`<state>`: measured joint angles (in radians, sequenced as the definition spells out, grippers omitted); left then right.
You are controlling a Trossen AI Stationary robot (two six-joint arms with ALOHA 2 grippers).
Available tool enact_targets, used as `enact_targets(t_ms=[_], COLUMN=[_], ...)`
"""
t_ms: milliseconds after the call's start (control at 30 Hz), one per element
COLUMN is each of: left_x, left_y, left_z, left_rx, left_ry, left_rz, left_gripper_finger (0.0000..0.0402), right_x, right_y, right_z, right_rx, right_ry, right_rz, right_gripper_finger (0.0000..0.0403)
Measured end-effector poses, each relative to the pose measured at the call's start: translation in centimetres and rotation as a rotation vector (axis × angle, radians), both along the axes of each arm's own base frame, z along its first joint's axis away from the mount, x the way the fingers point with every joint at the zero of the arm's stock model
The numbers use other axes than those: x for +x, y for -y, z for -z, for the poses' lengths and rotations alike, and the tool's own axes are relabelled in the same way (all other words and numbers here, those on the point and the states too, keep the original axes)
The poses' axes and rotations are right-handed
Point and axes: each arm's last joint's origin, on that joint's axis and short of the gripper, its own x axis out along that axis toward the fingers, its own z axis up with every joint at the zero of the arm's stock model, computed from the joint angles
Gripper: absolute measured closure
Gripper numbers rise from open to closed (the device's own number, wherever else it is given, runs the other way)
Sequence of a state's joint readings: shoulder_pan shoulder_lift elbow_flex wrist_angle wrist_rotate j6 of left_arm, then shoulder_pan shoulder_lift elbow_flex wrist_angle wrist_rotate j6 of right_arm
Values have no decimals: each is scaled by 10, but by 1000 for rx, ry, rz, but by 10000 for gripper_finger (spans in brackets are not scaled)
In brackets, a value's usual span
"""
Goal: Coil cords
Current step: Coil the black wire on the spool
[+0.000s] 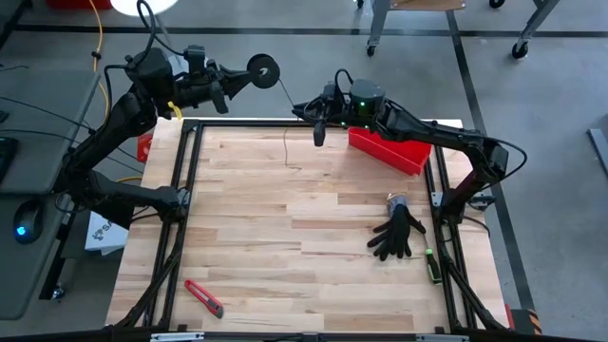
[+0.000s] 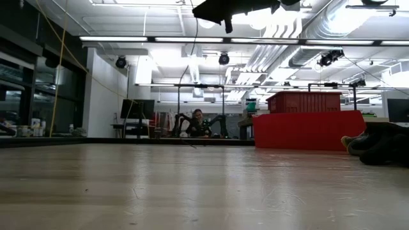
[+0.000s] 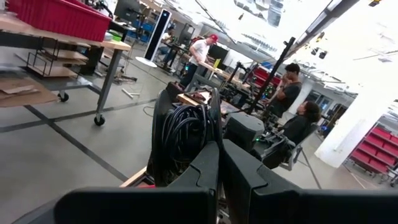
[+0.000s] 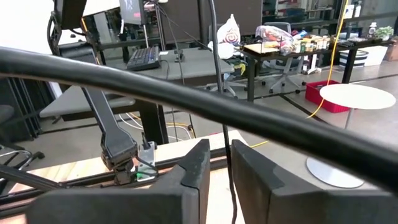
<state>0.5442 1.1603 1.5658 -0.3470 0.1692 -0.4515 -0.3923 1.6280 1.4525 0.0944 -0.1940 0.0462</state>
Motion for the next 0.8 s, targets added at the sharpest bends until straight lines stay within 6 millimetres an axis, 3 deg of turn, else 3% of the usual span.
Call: enact_targets(t_ms=[167,500,800], left_x=[0,0,0], left_y=[-1,-1,-1], left_z=[0,-1,-1], left_rx=[-9,-30,-36], left_ry=[5,22,24], left_rz=[-31,-33,-30], left_gripper_finger=[397,397,397], right_x=[0,0,2], right_y=[0,0,0], right_z=[1,3,2], right_rx=[0,31,44], right_ry=[-5,-27,9], right_rz=[0,19,19], right_gripper_finger=[395,340,336])
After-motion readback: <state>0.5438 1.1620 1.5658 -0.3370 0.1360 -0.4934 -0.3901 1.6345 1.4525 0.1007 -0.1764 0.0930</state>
